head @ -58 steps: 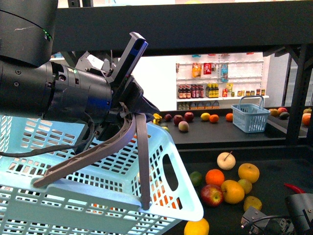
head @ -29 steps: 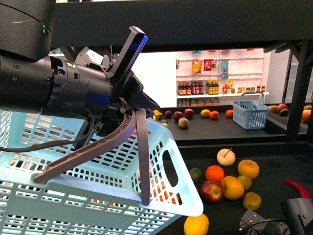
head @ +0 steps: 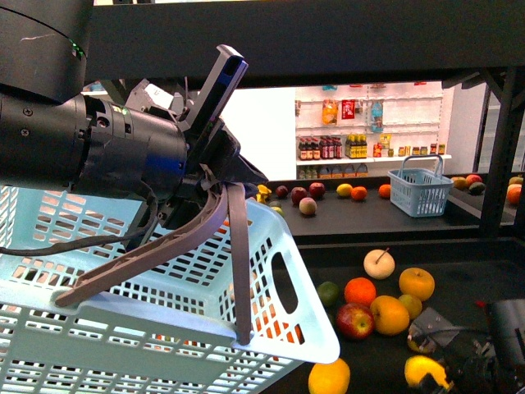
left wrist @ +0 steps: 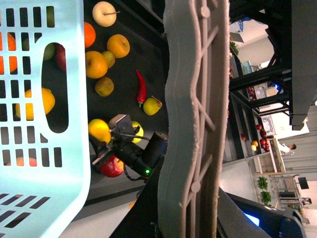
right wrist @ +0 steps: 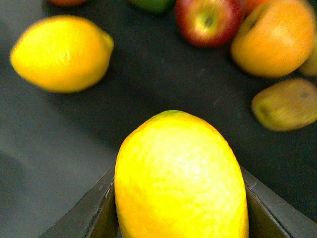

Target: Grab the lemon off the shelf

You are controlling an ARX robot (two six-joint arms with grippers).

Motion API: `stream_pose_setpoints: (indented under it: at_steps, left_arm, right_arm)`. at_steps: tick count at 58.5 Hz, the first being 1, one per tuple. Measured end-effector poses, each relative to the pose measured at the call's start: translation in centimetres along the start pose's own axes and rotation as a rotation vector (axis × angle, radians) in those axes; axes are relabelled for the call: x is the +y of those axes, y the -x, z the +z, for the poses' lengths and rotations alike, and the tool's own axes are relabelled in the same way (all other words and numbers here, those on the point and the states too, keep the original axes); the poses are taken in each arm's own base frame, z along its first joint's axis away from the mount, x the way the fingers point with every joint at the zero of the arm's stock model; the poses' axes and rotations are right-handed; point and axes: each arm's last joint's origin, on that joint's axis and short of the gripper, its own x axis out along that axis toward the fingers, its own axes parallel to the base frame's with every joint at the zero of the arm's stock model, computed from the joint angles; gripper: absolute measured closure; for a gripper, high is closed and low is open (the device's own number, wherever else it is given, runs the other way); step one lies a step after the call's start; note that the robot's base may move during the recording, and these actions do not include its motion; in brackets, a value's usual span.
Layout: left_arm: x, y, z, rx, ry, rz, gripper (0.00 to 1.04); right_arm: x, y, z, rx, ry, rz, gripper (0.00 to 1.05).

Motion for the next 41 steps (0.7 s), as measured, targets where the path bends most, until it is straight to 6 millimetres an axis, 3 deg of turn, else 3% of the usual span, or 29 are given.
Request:
stream_pose_setpoints:
  at_steps: [11,19,31,41]
  left_arm:
    - [0.0,0.0,0.0,0.000,0.000,0.000,0.94]
    - [0.0,0.0,0.0,0.000,0.000,0.000,0.94]
    - [0.0,0.0,0.0,0.000,0.000,0.000,0.94]
    - [0.0,0.0,0.0,0.000,0.000,0.000,0.94]
  right_arm:
    - [-1.1,5.5,6.7,-0.168,-0.085,-0.044,0.50]
    - [-0.5,8.6,10.8,-0.264,-0.162,0.001,0.50]
    - [3.3,11.5,15.5,-0.371,-0.285,0.182,0.50]
    - [7.4,11.1,16.8,-0.358,-0.341,0.286,0.50]
